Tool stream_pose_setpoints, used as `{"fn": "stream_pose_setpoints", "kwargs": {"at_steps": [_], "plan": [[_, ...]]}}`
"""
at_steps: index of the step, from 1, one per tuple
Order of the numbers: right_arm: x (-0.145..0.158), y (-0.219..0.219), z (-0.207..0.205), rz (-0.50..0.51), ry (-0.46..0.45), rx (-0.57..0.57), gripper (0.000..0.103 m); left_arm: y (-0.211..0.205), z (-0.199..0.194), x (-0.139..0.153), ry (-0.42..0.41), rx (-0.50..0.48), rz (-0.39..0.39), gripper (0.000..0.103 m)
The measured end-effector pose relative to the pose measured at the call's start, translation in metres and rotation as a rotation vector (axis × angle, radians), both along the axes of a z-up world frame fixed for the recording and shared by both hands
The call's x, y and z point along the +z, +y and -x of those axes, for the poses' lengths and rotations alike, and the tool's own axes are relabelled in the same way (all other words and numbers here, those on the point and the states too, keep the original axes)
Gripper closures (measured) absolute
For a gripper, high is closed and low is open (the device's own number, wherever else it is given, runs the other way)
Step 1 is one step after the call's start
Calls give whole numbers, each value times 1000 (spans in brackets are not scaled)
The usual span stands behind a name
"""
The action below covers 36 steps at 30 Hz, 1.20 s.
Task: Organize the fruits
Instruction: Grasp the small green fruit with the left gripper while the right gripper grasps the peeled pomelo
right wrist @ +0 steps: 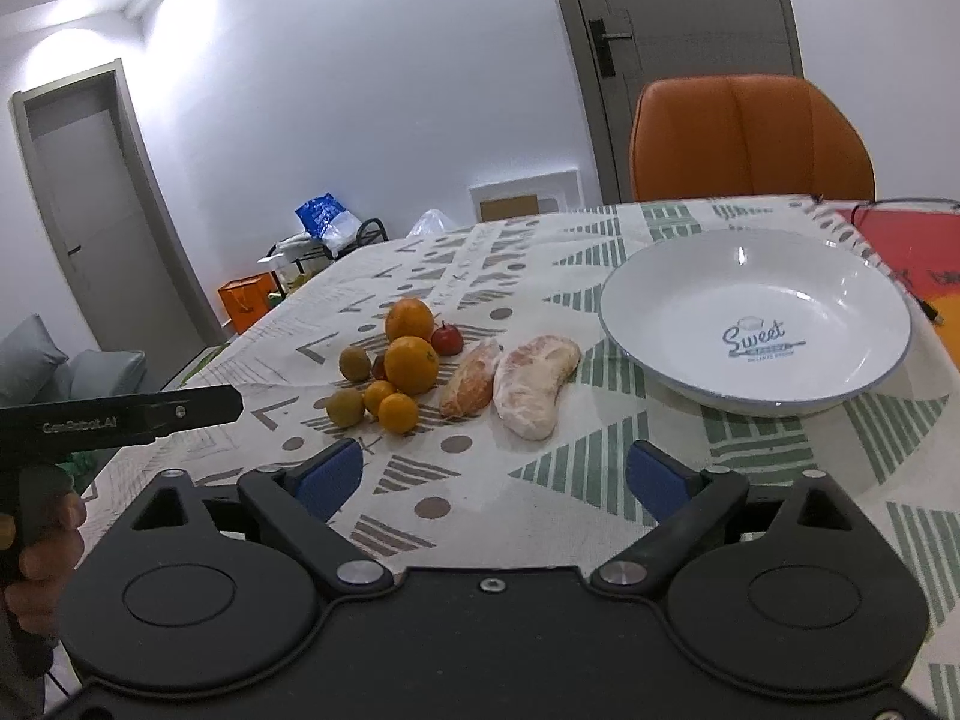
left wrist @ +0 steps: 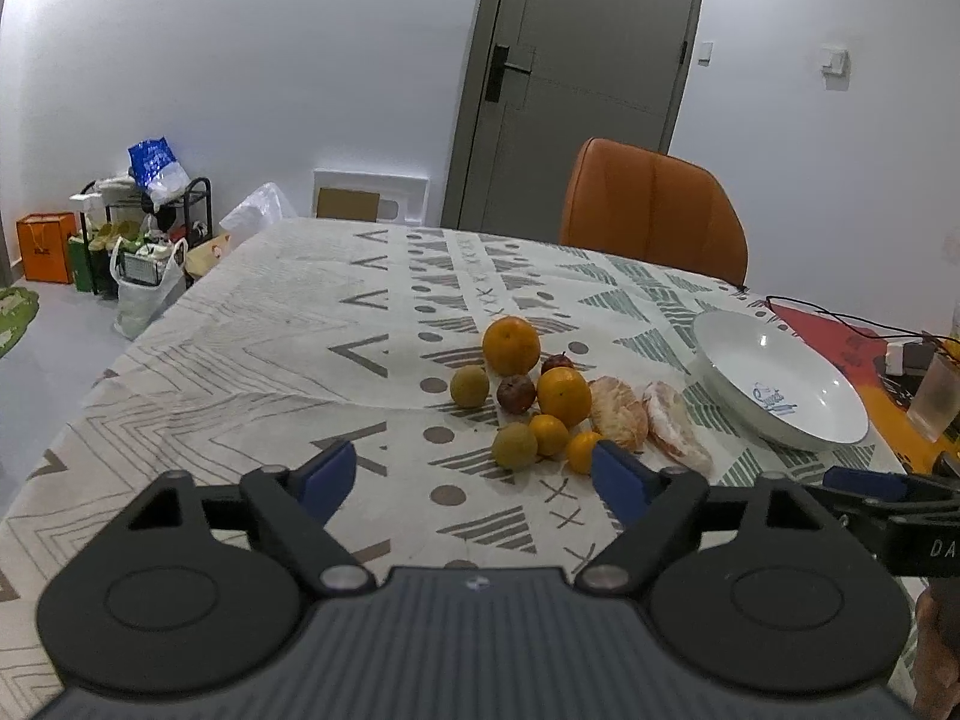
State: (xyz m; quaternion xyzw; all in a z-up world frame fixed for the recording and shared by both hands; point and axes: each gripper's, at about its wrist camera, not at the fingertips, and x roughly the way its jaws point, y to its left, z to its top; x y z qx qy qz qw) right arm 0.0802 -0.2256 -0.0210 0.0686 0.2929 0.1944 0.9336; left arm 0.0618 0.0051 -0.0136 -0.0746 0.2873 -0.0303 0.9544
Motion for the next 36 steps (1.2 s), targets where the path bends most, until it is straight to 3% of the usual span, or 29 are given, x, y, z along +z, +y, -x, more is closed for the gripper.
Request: {"fn": "stream_pose_setpoints", "kwargs": {"at_steps": [5, 12, 19, 29, 36], "plan": [[-5, 0, -10, 3, 14, -8, 13, -1, -12, -7, 26, -6, 13, 34], [-9, 0, -26, 1, 37, -15, 22, -4, -27, -14, 52, -15, 26, 41], [-14, 4, -40, 2, 65, -10, 29, -5, -42, -21, 82, -30, 42, 55], [-20, 9, -57, 6, 97, -8, 34, -8, -58, -27, 96, -57, 62, 57], [-25, 17, -68, 40, 105, -11, 43, -9, -68, -35, 118, -68, 76, 64]]}}
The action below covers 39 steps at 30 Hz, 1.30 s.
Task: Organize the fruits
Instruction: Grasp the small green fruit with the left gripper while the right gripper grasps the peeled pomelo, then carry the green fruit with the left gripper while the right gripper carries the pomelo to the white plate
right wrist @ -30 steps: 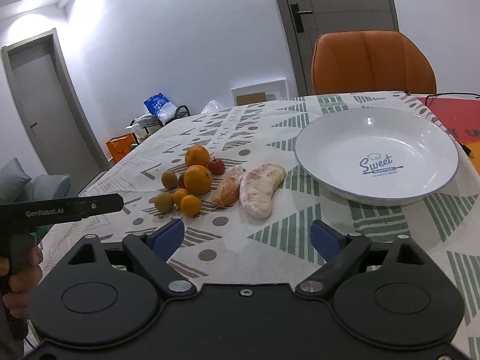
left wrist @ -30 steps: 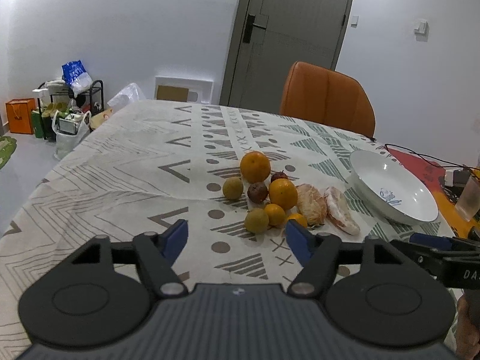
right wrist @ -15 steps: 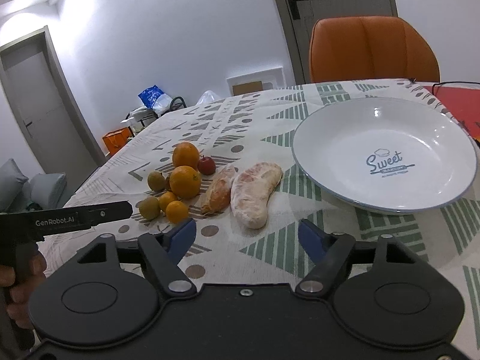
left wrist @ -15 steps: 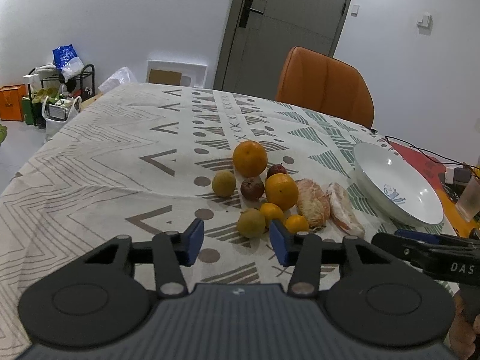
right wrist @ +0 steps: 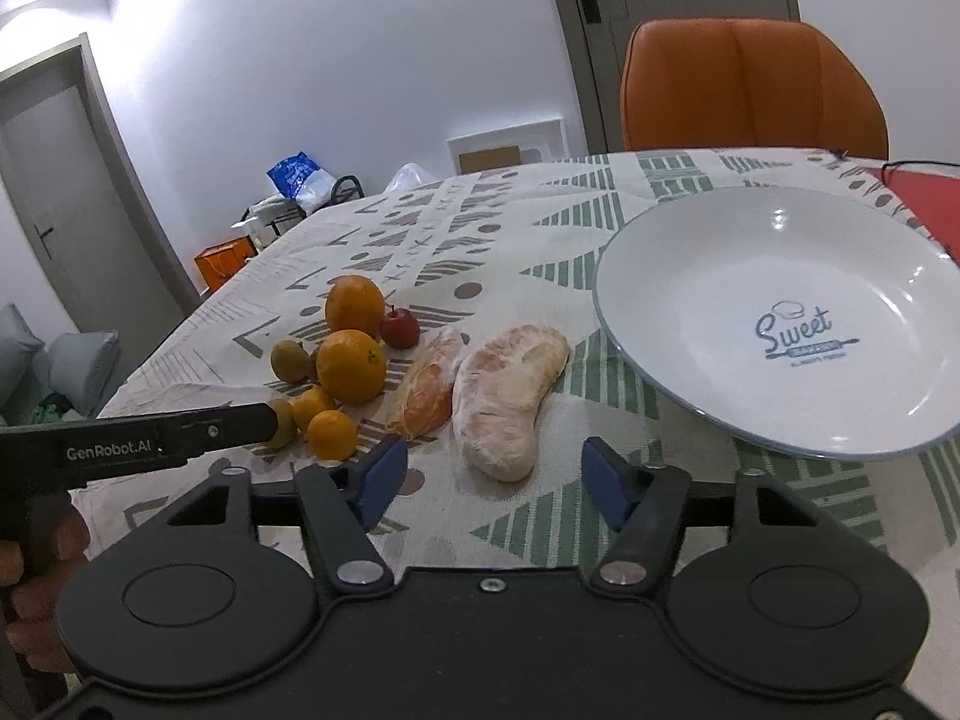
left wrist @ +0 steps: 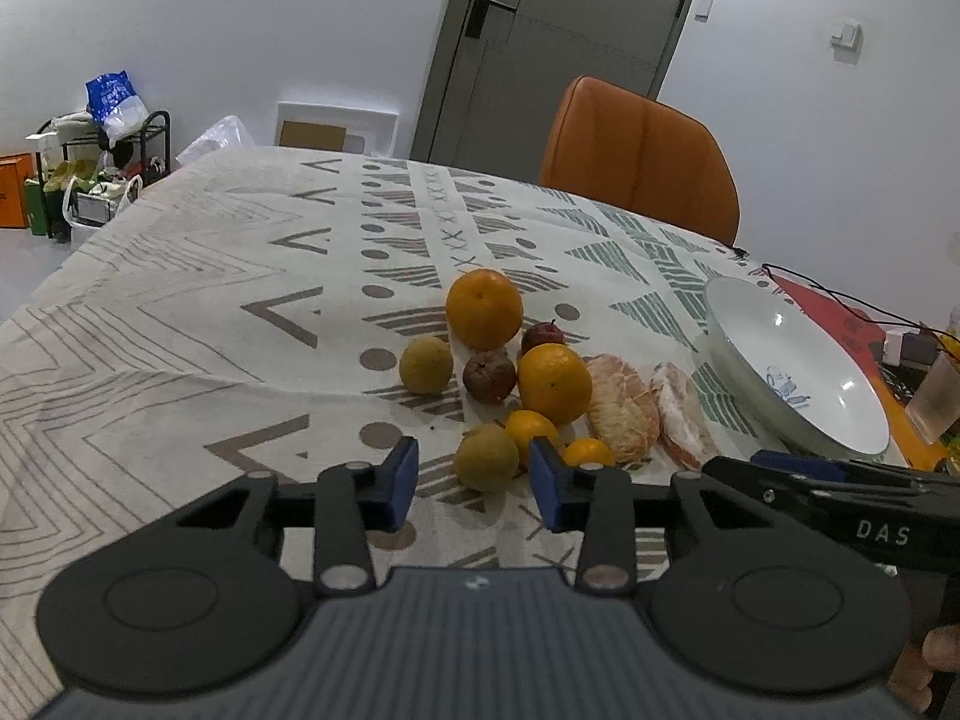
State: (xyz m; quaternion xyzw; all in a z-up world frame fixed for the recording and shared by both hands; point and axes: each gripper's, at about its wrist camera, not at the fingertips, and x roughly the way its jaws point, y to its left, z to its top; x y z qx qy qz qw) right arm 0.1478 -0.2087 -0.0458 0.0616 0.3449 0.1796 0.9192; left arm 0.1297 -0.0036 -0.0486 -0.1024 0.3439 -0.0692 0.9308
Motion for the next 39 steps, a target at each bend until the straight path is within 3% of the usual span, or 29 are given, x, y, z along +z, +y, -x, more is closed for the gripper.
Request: {"fn": "stream_pose_setpoints", "kwargs": {"at_steps": [6, 10, 17, 21, 39], "plan": [[-2, 6, -7, 30, -7, 5, 44, 2, -6, -6, 9, -3, 15, 65], [-3, 9, -11, 40, -13, 6, 48, 4, -7, -7, 6, -4, 30, 79], [-2, 14, -17, 53, -20, -3, 54, 5, -5, -3, -3, -4, 22, 80], [-3, 13, -18, 45, -20, -1, 70, 5, 0, 2, -17, -2, 12, 80], [-1, -7, 15, 17, 19, 60, 70, 0, 4, 0, -9, -2, 4, 80]]}}
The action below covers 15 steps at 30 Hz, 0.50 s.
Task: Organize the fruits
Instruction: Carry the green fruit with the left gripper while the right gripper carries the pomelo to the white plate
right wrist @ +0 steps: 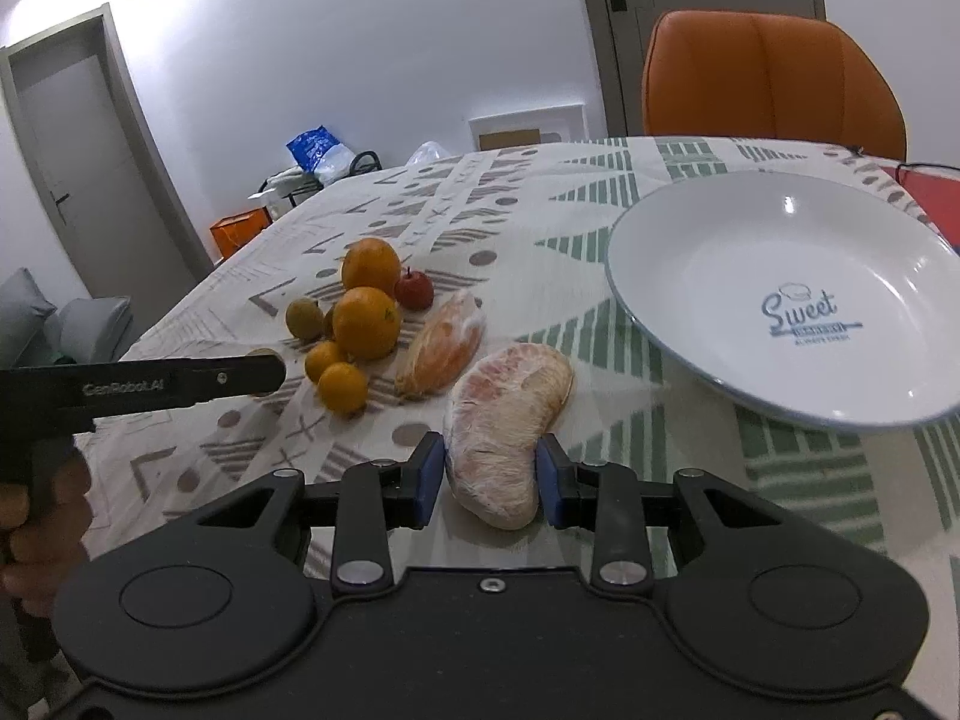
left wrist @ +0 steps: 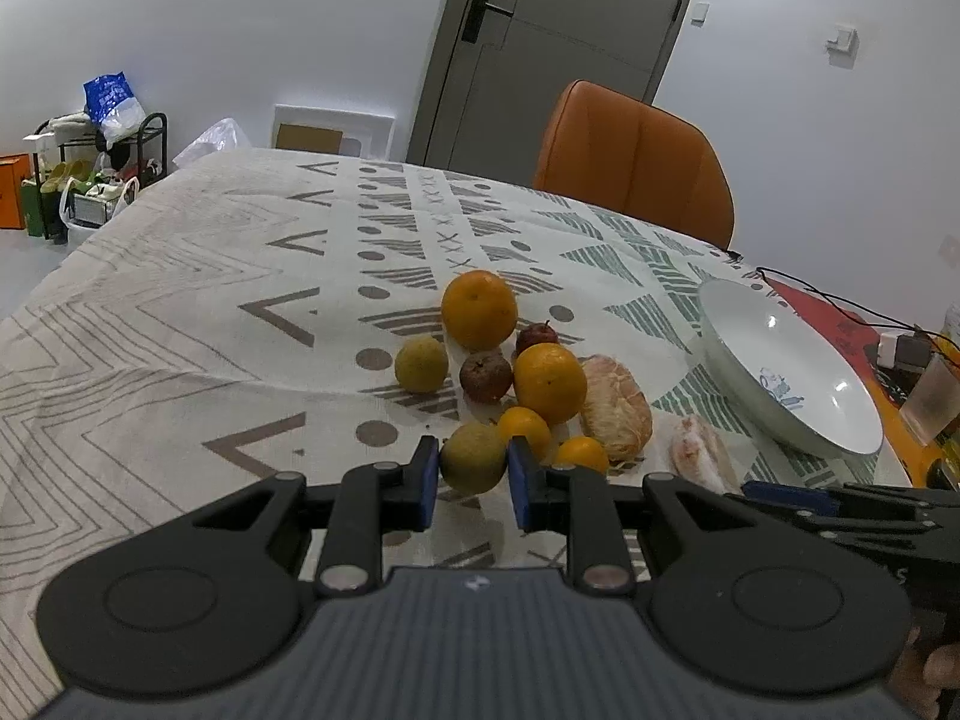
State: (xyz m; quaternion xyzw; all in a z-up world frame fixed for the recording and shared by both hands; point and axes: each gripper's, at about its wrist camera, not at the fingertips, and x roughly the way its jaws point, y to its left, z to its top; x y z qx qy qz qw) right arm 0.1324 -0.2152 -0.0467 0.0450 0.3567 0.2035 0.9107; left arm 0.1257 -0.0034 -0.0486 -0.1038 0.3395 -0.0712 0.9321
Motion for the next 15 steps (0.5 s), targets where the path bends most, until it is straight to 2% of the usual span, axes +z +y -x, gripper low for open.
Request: {"fn": "stream_pose_setpoints", "kwargs": {"at_steps": [6, 11, 15], "plan": [[-1, 4, -5, -6, -10, 0, 61, 1, 1, 0, -3, -3, -2, 80], [-1, 11, -13, 1, -13, -4, 59, 6, 1, -2, 4, 8, -4, 80], [-1, 17, -17, 5, -20, 0, 53, 11, 1, -4, 11, 20, -4, 80]]}}
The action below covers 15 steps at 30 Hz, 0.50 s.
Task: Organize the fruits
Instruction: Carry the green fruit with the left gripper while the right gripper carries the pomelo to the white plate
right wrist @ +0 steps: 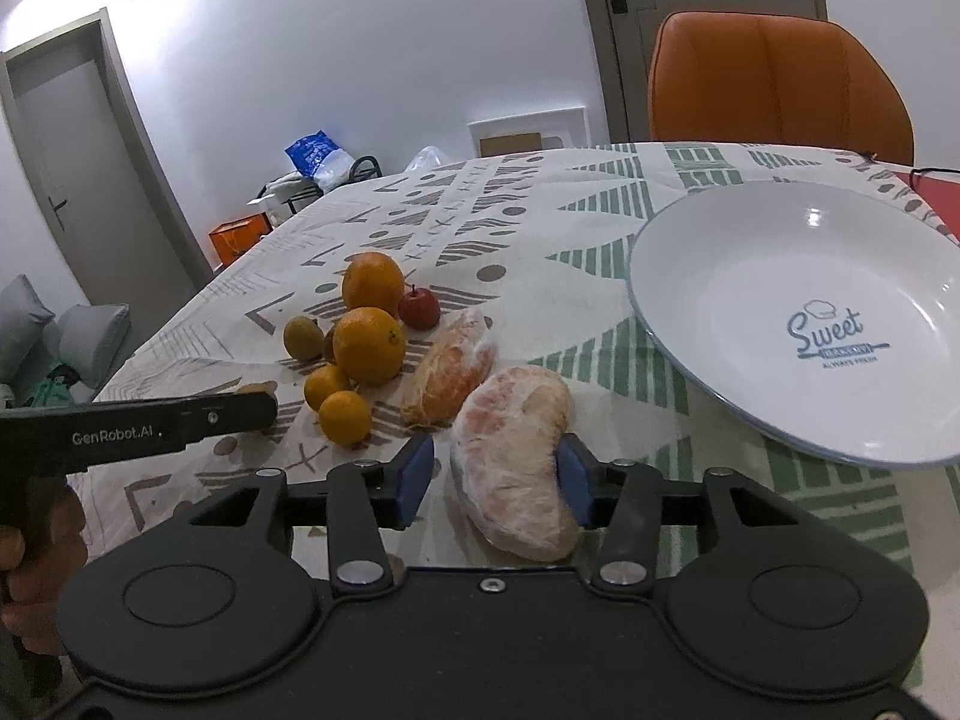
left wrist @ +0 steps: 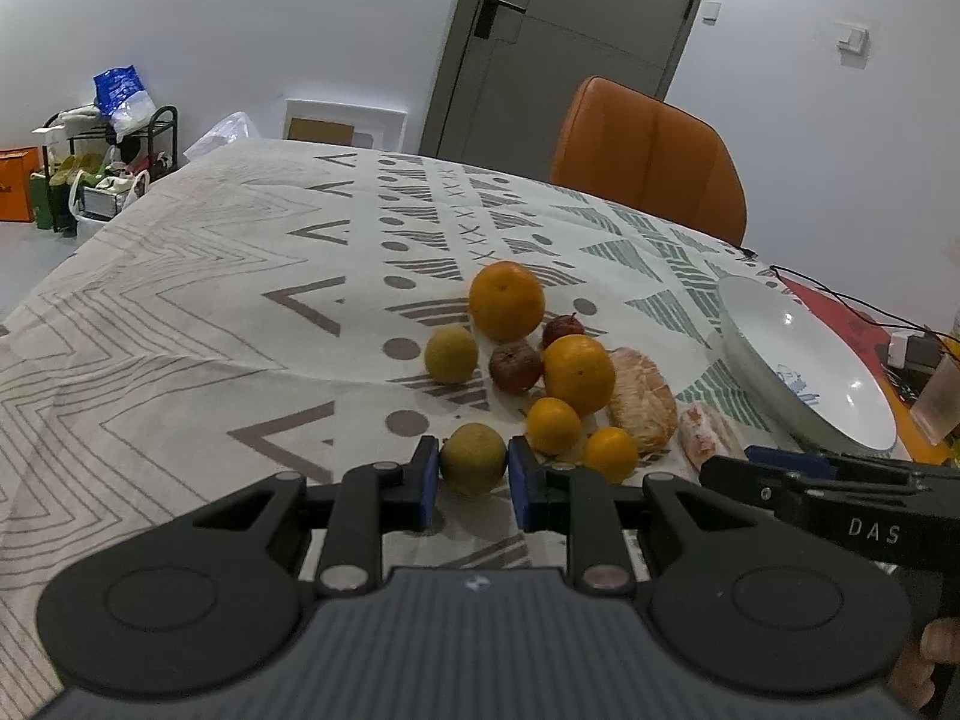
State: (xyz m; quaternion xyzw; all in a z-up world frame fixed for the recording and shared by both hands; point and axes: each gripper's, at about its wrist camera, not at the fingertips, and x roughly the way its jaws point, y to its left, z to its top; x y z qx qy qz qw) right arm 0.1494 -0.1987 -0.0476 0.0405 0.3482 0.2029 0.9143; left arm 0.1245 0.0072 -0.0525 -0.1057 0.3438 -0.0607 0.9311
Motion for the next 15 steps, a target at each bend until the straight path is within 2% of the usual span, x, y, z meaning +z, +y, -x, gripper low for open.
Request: {"fn": "stream_pose_setpoints", "kwargs": {"at_steps": [6, 8, 9, 15], "plan": [[-1, 5, -3, 17, -19, 7, 51, 2, 2, 2, -2, 7, -2, 80], [-1, 6, -3, 45, -30, -1, 63, 1, 3, 4, -8, 8, -3, 80], [0, 5, -3, 37, -26, 5, 66, 0, 4, 5, -12, 6, -3, 80], [6, -6, 4, -1, -31, -9, 67, -11, 6, 16, -43, -19, -14, 80]]}}
